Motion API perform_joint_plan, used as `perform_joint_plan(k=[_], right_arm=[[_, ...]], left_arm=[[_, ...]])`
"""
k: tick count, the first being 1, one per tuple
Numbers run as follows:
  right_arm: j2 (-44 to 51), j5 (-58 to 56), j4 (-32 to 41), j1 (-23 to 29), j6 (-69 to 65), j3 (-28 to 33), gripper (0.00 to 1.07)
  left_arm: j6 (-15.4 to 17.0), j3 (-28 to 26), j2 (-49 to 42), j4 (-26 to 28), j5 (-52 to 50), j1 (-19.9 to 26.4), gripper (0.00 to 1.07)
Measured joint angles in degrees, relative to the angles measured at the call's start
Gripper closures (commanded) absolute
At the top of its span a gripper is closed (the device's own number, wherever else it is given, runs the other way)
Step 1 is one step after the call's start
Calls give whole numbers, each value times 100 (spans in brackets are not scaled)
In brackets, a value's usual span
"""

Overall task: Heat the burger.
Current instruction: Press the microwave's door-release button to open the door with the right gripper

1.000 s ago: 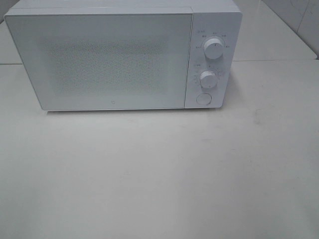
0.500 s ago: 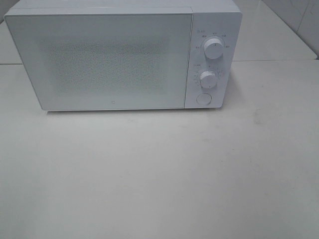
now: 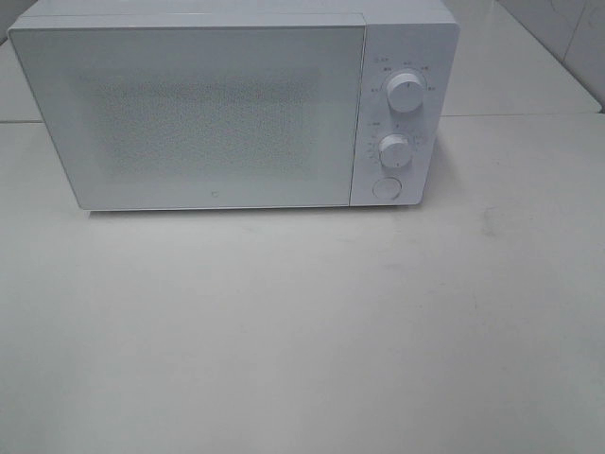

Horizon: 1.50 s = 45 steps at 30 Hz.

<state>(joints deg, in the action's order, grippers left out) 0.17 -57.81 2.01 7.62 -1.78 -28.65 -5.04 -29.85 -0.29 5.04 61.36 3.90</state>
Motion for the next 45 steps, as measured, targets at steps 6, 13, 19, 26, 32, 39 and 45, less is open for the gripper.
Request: perform_joint_plan(k=[6, 13, 19, 26, 32, 39, 45], right_arm=[[0, 0, 0, 0, 0, 0, 34], [0, 23, 0, 0, 0, -34, 34], [-441, 653, 0, 0, 0, -149, 34], [-1123, 1375, 0, 0, -6, -149, 34], [-1811, 2074, 0, 0, -6, -149, 34], [-2641, 2893, 0, 0, -6, -149, 34], [-3392, 3655, 6, 0, -6, -149, 34]], left_arm=[[0, 0, 0, 0, 0, 0, 6], [0, 0, 0, 0, 0, 0, 6], [0, 0, 0, 0, 0, 0, 6], [0, 0, 0, 0, 0, 0, 6], [0, 0, 0, 0, 0, 0, 6], [0, 0, 0, 0, 0, 0, 6], [0, 0, 0, 0, 0, 0, 6]])
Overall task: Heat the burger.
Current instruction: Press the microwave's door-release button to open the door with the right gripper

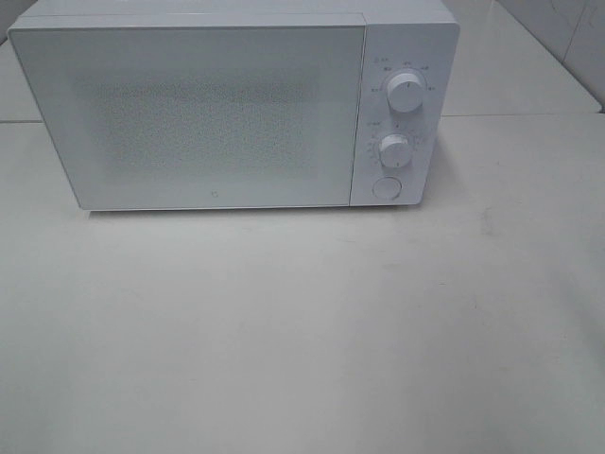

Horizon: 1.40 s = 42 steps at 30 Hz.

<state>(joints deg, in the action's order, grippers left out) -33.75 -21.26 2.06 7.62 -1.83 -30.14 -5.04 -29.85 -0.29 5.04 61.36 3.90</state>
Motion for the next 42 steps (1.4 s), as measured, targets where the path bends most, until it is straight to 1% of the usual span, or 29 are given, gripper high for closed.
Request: perform_joint_plan(k=[1, 3, 7, 9, 13, 14, 15, 16, 17, 18, 20, 21, 22, 23, 25, 26, 27, 28, 29, 31, 32, 33, 35, 36, 40, 42], right_arm=[[0, 0, 0, 0, 0, 0, 34], [-476, 476, 6, 0, 0, 0, 34], [-825, 854, 11, 0, 0, 0, 34], [-1192, 1192, 11, 0, 0, 0, 34], [-1501, 1524, -6, 0, 0, 0, 34], [-1719, 1862, -52, 0, 0, 17, 34], [-1719, 1862, -52, 0, 0, 17, 34], [-1799, 2126, -63, 0, 0, 46, 34], [-1994, 2584, -80, 0, 0, 178, 34], [-1994, 2584, -80, 0, 0, 178, 34], [-2212, 3283, -92, 0, 0, 395, 34], [-2212, 3283, -92, 0, 0, 395, 34], [-2355, 3770, -92, 0, 0, 533, 34], [-2355, 3770, -92, 0, 0, 533, 34], [-2584, 4452, -92, 0, 0, 762, 34], [-2584, 4452, -92, 0, 0, 762, 34], [-2750, 4910, -92, 0, 0, 934, 34], [-2819, 5162, -92, 0, 6, 1031, 34], [-2819, 5162, -92, 0, 6, 1031, 34], [-3088, 5850, -86, 0, 74, 1324, 34], [-3088, 5850, -86, 0, 74, 1324, 34], [-3312, 6240, -29, 0, 183, 1495, 34], [-3432, 6394, 11, 0, 183, 1576, 34], [-3650, 6738, 120, 0, 183, 1702, 34], [-3982, 7065, 206, 0, 183, 1788, 34], [-4395, 7345, 315, 34, 183, 1788, 34]], left_arm=[[0, 0, 0, 0, 0, 0, 6], [0, 0, 0, 0, 0, 0, 6], [0, 0, 0, 0, 0, 0, 6], [0, 0, 0, 0, 0, 0, 6], [0, 0, 0, 0, 0, 0, 6], [0, 0, 0, 0, 0, 0, 6], [0, 0, 0, 0, 0, 0, 6], [0, 0, 0, 0, 0, 0, 6], [0, 0, 0, 0, 0, 0, 6], [0, 0, 0, 0, 0, 0, 6], [0, 0, 0, 0, 0, 0, 6], [0, 0, 0, 0, 0, 0, 6], [0, 0, 0, 0, 0, 0, 6], [0, 0, 0, 0, 0, 0, 6], [0, 0, 0, 0, 0, 0, 6], [0, 0, 0, 0, 0, 0, 6], [0, 0, 0, 0, 0, 0, 6], [0, 0, 0, 0, 0, 0, 6], [0, 0, 0, 0, 0, 0, 6], [0, 0, 0, 0, 0, 0, 6], [0, 0, 0, 0, 0, 0, 6], [0, 0, 0, 0, 0, 0, 6], [0, 0, 0, 0, 0, 0, 6], [0, 0, 0, 0, 0, 0, 6], [0, 0, 0, 0, 0, 0, 6], [0, 0, 0, 0, 0, 0, 6]])
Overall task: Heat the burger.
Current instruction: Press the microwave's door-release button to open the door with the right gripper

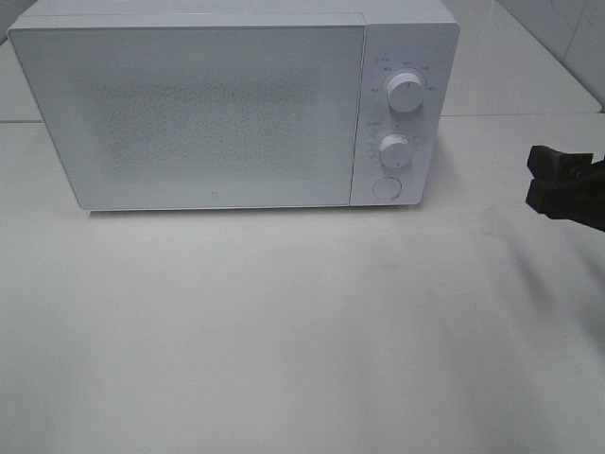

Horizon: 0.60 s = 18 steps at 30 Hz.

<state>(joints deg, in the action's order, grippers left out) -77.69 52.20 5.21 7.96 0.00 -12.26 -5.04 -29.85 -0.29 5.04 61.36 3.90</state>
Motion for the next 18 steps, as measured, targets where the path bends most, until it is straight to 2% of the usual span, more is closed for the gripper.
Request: perform_joint_plan(k=[3, 5, 8, 10, 11, 13, 16, 18], right_arm=[[-97, 80, 80, 57, 34, 11, 34], [-430, 407, 579, 527, 252, 40, 34], [-521, 504, 751, 693, 338, 40, 34], [-802, 791, 1226, 1175, 550, 40, 34], [-802, 791, 1226, 1175, 550, 40, 34], [-1117, 1220, 1948, 1828, 688, 40, 34], [-1192, 1283, 2149, 1965, 716, 46, 34], [-1432, 1507, 2848, 2578, 779, 34, 34]], left_arm=[[0, 0, 0, 0, 0, 0, 6], [0, 0, 0, 0, 0, 0, 6], [0, 0, 0, 0, 0, 0, 6], [0, 0, 0, 0, 0, 0, 6], [0, 0, 0, 0, 0, 0, 6], [0, 0, 0, 0, 0, 0, 6], [0, 0, 0, 0, 0, 0, 6], [0, 0, 0, 0, 0, 0, 6]])
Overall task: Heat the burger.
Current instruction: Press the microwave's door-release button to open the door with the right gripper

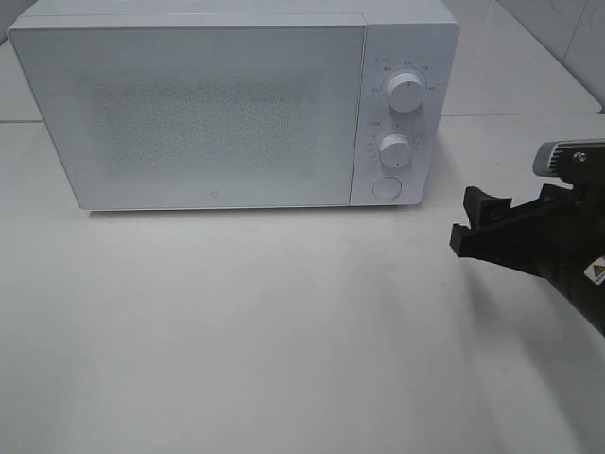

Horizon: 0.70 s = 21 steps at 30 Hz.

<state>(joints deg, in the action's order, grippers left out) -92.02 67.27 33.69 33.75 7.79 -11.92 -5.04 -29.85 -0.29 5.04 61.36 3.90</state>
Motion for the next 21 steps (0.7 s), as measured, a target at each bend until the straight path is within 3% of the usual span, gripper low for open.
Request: perform_joint_plan(k=[11, 21], right_arm=[[-476, 97, 854, 951, 252, -458, 34], [-596, 0, 963, 1026, 241, -625, 34]], left_arm=[[0, 0, 0, 0, 0, 0, 6], [0, 0, 0, 0, 0, 0, 6]])
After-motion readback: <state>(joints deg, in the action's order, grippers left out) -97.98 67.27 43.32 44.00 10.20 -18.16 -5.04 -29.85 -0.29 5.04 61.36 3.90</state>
